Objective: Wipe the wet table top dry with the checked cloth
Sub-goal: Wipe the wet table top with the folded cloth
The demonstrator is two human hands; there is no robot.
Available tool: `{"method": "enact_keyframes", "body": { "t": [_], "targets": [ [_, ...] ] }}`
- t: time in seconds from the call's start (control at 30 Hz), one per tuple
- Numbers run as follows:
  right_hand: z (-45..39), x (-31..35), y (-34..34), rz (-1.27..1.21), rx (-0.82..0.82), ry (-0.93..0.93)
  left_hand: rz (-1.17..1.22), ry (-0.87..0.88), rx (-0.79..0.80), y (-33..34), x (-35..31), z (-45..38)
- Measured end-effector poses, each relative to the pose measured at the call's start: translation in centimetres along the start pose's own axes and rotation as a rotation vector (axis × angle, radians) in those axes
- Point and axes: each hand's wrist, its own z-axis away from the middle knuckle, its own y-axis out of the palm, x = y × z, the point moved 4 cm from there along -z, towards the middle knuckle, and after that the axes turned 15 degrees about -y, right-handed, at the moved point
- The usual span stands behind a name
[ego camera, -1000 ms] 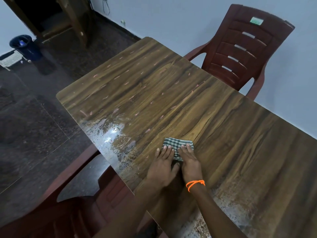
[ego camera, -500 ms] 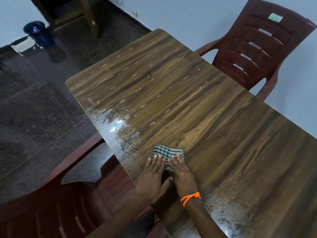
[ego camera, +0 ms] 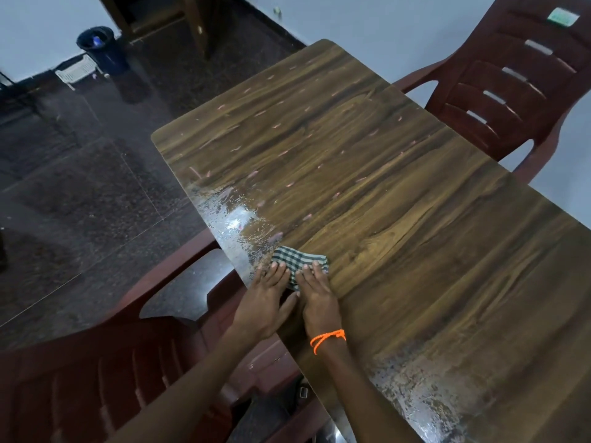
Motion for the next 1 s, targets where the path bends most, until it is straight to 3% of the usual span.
{"method": "enact_keyframes", "body": {
  "t": [0.13, 0.3, 0.5, 0.7, 1.0],
  "targets": [
    [3.4, 1.0, 0.9, -0.014, 0.042, -0.048, 0.016, -0.029, 0.02, 1.2, -0.1, 4.3],
    [6.1, -0.8, -1.8, 0.067, 0.114, -0.149, 0.006, 0.056, 0.07, 1.3, -2.2, 6.4],
    [1.6, -2.2, -1.1, 0.101, 0.045, -0.069, -0.114, 0.075, 0.072, 0.4, -1.8, 2.6],
    [-3.7, 0.7, 2.9, 0.095, 0.1, -0.051, -0.2, -0.013, 0.03, -1.9, 2.7, -1.2],
    [-0.5, 3.3, 4.8, 0.133, 0.178, -0.094, -0.227, -0.021, 0.067, -1.1, 4.0, 2.5]
  ]
}}
